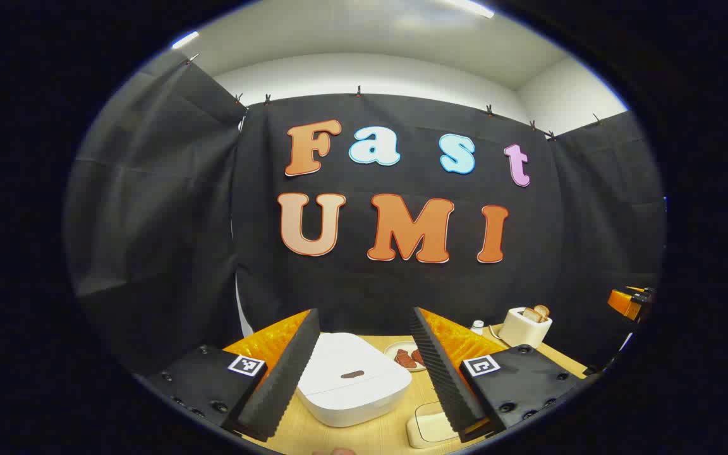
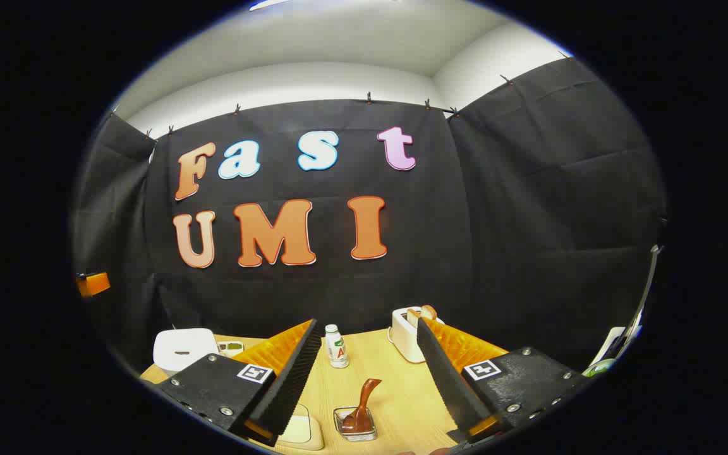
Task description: Close the left gripper, press the button to open the rice cooker; take a wooden spoon from the chopstick holder with the right hand, scoop a spoonful of rice and pour it into the rice cooker, then put the wooden spoon back into the chopstick holder.
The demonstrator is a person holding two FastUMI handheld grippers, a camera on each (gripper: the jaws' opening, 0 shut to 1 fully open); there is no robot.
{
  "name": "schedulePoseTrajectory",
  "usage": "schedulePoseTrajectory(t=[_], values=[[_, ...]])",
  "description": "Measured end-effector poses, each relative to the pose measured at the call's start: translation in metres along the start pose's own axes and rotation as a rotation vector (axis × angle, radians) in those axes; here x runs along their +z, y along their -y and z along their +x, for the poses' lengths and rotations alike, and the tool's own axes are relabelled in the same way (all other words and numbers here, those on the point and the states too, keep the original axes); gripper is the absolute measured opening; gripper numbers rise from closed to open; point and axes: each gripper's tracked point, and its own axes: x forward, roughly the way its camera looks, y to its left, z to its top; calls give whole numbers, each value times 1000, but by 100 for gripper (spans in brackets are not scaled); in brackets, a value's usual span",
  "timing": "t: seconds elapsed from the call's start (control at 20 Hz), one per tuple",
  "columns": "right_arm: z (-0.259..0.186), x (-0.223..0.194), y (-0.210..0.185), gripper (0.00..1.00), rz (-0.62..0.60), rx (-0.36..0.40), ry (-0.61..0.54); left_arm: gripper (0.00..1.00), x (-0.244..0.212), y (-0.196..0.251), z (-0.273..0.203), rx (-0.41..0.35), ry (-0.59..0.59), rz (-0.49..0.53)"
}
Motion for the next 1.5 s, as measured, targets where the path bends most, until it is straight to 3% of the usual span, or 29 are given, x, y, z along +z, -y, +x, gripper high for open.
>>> schedulePoseTrajectory(t=[0.2,0.25,0.35,0.4,0.45,0.5,0.55,1.05,1.15,1.2,1.3,1.35,1.4,1.45,1.5], values=[[6,4,-7,94,-32,29,-1,98,-3,-11,-6,26,-1,-7],[8,5,-7,99,-37,30,-2,99,1,-14,-6,41,9,-4],[10,7,-5,94,-40,29,1,99,8,-19,-7,70,33,8],[11,4,-4,99,-41,28,-9,99,11,-21,-4,84,40,19],[11,1,-5,94,-44,33,-20,99,12,-21,0,95,43,35],[11,0,-6,99,-49,38,-22,99,11,-22,4,102,45,45],[12,0,-4,94,-56,36,-21,99,11,-20,8,103,41,47],[30,4,-11,94,-44,45,-16,99,2,-19,18,86,2,29],[32,2,-17,95,-45,59,-19,71,-1,-23,20,90,-10,25],[32,0,-19,95,-47,64,-22,72,-3,-24,22,84,-15,25],[35,-2,-21,95,-55,66,-26,49,-2,-27,23,97,-13,44],[36,-3,-22,95,-59,68,-30,30,8,-30,11,111,4,50],[36,-5,-23,94,-60,71,-34,19,7,-39,22,149,23,61],[37,-5,-24,95,-59,73,-34,6,10,-36,20,138,30,59],[38,-4,-23,95,-58,72,-33,7,8,-32,24,123,27,50]])
